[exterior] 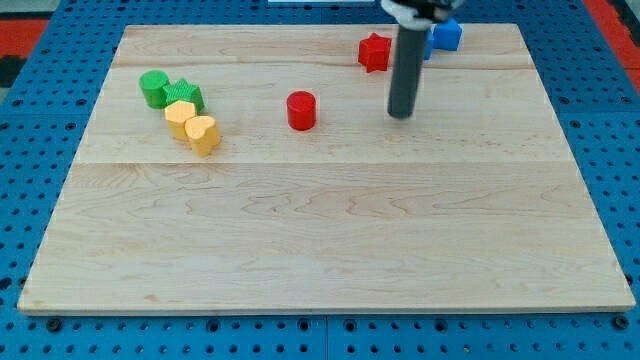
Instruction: Place the red circle to the bottom of the blue cube
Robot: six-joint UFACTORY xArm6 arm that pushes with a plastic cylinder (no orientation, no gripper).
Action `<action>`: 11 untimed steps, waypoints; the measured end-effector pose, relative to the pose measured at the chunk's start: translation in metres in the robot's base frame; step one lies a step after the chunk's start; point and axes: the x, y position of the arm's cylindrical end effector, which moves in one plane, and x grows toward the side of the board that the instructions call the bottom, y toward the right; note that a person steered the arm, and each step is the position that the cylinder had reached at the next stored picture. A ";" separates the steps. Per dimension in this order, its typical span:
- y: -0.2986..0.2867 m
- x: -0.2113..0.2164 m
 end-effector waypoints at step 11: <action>0.035 -0.060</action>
